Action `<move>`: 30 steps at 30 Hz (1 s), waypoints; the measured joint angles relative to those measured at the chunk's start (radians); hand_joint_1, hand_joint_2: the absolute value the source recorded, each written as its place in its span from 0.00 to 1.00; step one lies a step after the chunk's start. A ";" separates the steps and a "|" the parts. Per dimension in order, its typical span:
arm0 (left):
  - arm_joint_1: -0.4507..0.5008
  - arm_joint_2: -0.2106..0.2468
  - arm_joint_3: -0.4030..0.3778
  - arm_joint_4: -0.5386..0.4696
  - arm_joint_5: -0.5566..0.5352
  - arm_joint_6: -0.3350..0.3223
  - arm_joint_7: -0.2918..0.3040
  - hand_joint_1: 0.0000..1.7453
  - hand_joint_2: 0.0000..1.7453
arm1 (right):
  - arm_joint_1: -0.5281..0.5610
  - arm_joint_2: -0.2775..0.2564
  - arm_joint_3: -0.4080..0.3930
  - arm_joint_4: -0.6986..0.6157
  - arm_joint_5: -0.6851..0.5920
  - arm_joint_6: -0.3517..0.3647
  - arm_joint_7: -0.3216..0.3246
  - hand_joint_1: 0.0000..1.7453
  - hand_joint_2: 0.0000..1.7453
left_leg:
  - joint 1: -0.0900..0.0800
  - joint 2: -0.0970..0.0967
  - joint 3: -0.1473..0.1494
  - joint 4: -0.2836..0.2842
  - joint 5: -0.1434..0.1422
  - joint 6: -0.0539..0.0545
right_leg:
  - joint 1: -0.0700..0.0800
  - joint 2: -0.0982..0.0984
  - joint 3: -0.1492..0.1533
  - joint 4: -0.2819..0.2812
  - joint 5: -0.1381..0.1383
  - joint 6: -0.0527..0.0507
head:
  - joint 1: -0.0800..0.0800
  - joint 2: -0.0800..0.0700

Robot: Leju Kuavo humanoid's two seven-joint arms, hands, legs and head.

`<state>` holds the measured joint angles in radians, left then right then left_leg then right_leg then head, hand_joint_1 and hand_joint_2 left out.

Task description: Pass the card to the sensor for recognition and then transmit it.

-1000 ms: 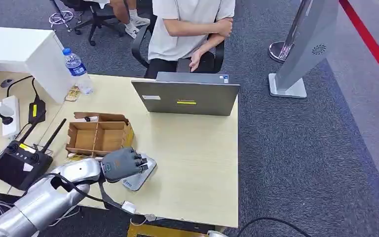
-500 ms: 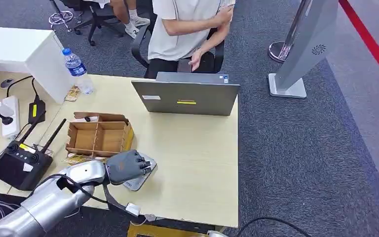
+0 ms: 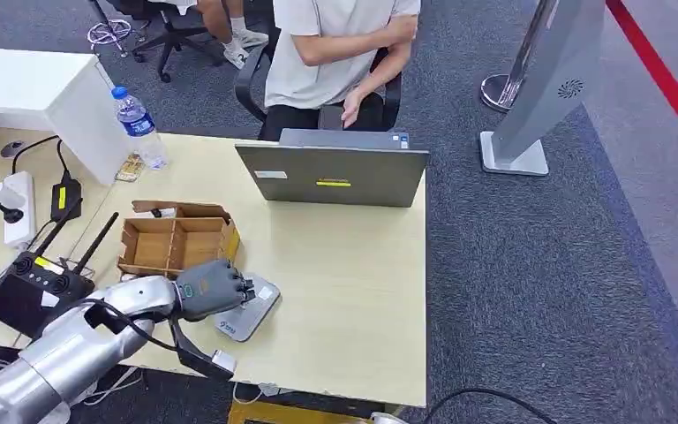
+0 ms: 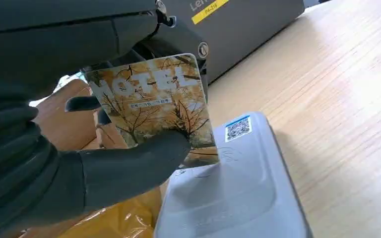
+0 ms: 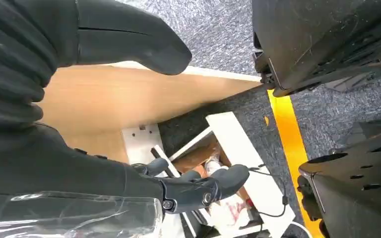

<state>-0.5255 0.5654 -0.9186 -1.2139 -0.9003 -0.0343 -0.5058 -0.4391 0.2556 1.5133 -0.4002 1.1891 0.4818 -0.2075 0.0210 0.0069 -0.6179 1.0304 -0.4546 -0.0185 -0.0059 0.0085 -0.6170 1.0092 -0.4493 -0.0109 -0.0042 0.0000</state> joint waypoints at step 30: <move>-0.332 -0.479 0.412 0.282 -0.322 0.681 0.357 1.00 1.00 | 0.005 0.000 0.001 0.060 0.145 -0.042 -0.205 0.00 1.00 | 0.000 -0.001 -0.001 0.001 0.001 0.000 | 0.000 0.000 -0.001 0.000 0.002 0.001 | -0.002 0.000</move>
<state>-0.8580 0.0862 -0.5066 -0.9322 -1.2219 0.6470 -0.1487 -0.4343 0.2560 1.5145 -0.3403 1.3340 0.4395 -0.4124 0.0209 0.0060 -0.6188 1.0316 -0.4538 -0.0186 -0.0060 0.0082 -0.6179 1.0096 -0.4471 -0.0103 -0.0057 0.0000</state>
